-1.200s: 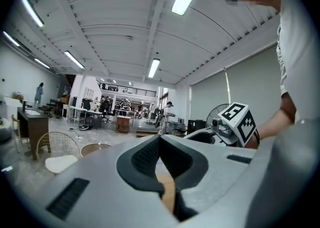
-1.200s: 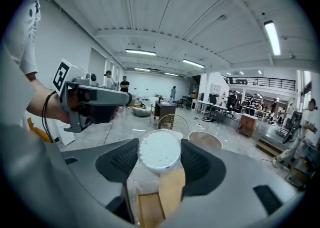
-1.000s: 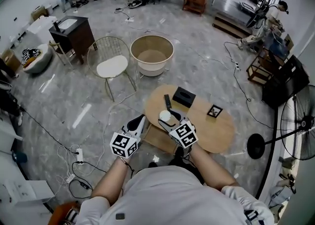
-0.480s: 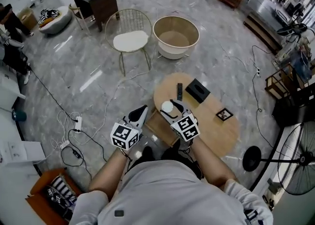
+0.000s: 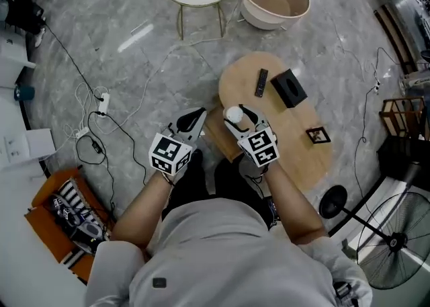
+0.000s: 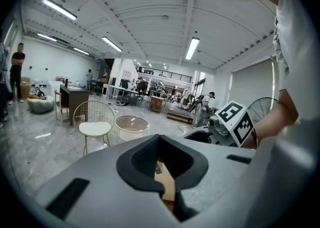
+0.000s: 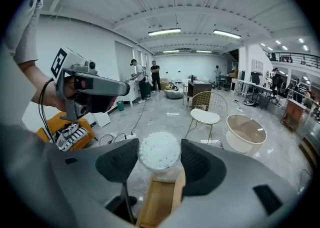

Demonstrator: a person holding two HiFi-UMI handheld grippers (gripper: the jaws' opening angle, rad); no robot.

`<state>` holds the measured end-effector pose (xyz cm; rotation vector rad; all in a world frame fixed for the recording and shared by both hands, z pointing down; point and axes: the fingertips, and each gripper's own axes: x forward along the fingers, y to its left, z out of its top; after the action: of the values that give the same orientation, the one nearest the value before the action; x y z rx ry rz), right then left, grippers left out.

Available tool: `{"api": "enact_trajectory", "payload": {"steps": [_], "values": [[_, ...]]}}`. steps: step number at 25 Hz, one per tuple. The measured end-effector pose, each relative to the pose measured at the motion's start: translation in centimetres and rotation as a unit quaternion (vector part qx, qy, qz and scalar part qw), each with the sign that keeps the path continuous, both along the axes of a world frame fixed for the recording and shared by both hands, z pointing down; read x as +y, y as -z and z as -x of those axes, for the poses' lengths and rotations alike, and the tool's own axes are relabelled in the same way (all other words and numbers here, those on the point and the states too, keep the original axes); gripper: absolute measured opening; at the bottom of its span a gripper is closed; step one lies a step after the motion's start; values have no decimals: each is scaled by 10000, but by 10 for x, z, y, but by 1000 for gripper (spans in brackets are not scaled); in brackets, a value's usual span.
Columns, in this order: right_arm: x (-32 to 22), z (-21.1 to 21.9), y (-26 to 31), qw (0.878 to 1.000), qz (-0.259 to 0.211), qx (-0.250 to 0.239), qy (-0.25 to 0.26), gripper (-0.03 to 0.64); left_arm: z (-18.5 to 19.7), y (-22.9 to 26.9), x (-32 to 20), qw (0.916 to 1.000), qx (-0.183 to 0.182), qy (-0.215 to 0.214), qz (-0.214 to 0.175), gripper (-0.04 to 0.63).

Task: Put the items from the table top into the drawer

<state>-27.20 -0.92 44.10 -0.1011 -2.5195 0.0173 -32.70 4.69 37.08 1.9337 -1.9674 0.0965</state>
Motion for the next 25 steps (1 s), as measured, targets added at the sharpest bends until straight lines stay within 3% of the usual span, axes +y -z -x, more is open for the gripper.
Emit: {"api": "enact_trajectory", "payload": {"steps": [17,25], "values": [[-17,4,-238,9934,506,993,280,276,40,-210,-22,9955,484,293,764,9],[12,-11,-372,9884,698,1315,314,277,27,-329,-9,9916,636,278,1087,9]]}}
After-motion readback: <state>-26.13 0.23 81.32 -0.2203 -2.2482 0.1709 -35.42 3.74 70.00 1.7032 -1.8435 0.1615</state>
